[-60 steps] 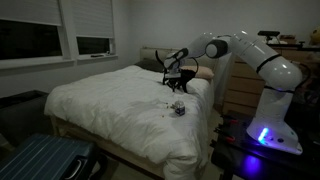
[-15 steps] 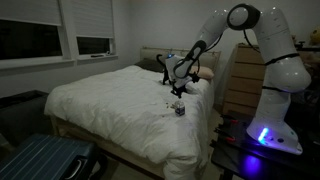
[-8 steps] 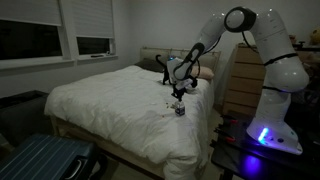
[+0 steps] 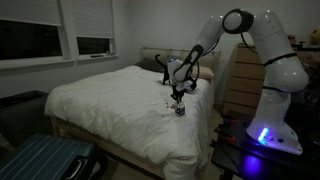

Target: Put the objects on the bed in the jar

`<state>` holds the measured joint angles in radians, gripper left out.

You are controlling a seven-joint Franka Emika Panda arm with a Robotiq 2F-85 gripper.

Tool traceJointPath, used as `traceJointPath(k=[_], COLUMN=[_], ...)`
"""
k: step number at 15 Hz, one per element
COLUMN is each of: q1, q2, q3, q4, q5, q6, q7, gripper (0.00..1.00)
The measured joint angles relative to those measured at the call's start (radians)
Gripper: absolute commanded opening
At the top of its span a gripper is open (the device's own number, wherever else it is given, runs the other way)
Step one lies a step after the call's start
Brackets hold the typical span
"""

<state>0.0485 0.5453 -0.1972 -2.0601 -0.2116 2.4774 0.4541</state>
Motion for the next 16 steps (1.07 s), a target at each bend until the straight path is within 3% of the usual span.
traceJointPath(k=[2, 4, 5, 6, 7, 16], q1=[0.001, 0.001, 0.001, 0.001, 0.001, 0.021], q2=[0.001, 0.001, 0.001, 0.001, 0.002, -0.017], q3=[0.000, 0.000, 0.001, 0.001, 0.001, -0.013], q4=[0.000, 0.000, 0.000, 0.000, 0.000, 0.013], q5=[0.000, 0.000, 0.000, 0.000, 0.000, -0.005], q6=[0.005, 0.009, 0.010, 0.010, 0.010, 0.010], q7=[0.000, 0.000, 0.000, 0.000, 0.000, 0.002], gripper=[0.13, 0.01, 0.41, 0.36, 0.39, 1.00])
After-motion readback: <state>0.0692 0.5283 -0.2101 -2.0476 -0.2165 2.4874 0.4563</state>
